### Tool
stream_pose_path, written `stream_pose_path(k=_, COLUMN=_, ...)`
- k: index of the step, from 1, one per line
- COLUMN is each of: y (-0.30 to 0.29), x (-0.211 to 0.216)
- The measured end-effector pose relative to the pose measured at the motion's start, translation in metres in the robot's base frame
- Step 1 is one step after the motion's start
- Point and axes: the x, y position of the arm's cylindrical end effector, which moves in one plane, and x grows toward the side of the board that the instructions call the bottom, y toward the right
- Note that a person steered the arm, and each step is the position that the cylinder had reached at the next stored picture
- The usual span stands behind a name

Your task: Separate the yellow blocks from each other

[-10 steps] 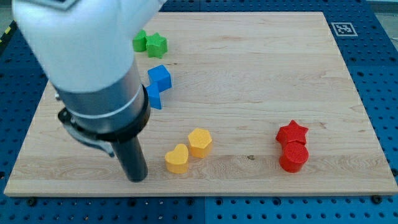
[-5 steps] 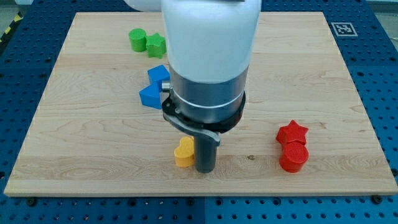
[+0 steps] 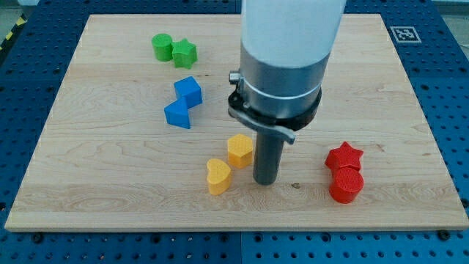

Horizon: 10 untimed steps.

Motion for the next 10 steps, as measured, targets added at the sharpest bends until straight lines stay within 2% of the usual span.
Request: stream_pose_path(k=10, y=-0.024, x=-0.036)
